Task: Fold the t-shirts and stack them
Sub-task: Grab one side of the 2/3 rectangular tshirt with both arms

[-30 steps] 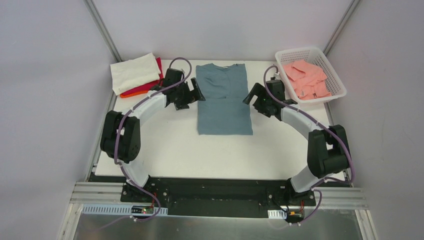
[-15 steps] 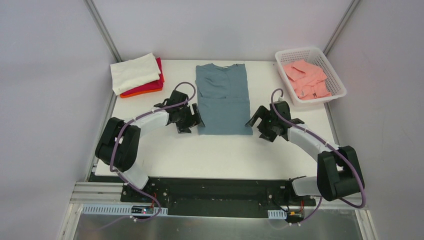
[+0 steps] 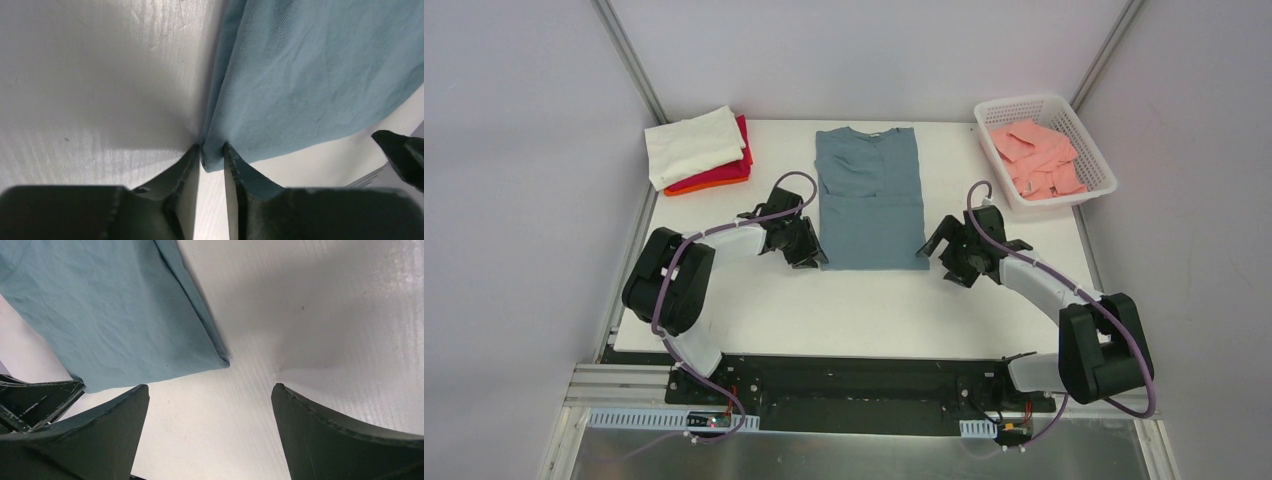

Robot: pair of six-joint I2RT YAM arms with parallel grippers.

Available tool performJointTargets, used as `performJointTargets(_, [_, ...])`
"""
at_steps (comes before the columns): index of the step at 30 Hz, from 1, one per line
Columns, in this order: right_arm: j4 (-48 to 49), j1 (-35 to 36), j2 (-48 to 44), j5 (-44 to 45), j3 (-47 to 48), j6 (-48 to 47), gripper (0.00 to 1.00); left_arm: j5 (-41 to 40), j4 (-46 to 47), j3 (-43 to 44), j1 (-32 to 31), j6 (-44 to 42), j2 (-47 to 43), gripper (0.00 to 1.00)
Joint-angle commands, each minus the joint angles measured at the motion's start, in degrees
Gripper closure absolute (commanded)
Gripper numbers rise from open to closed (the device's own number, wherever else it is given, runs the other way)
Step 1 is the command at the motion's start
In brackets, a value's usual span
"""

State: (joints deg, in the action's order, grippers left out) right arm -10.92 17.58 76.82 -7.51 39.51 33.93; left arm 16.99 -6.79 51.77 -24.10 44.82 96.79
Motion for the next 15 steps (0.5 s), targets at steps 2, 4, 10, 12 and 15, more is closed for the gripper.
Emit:
performJointTargets(2, [2.03,-0.1,1.18,0.86,-0.11,2.83,0.1,1.94,0.13,-0.89,-1.65,-0.65,2.6,0.93])
performJointTargets(4, [3.1,-0.14,2.06,0.54,-0.38,3.46,0.15,1.9,0.17,-0.89,-1.74,-0.84,3.19,1.0])
performJointTargets(10, [6.03,-0.17,5.81,0.09,-0.75,4.51,0.42,-0.86,0.16,-1.36,-1.76,-1.0,2.55,1.0])
performJointTargets(12, [6.42,-0.15,6.96,0.31,-0.7,4.49,0.49,-1.23,0.18,-1.2,-1.74,-1.04,2.52,1.0])
performJointTargets(15, [6.64,-0.14,7.89,-0.05,-0.81,4.24,0.6,-1.47,0.19,-0.96,-1.74,-0.8,2.44,1.0])
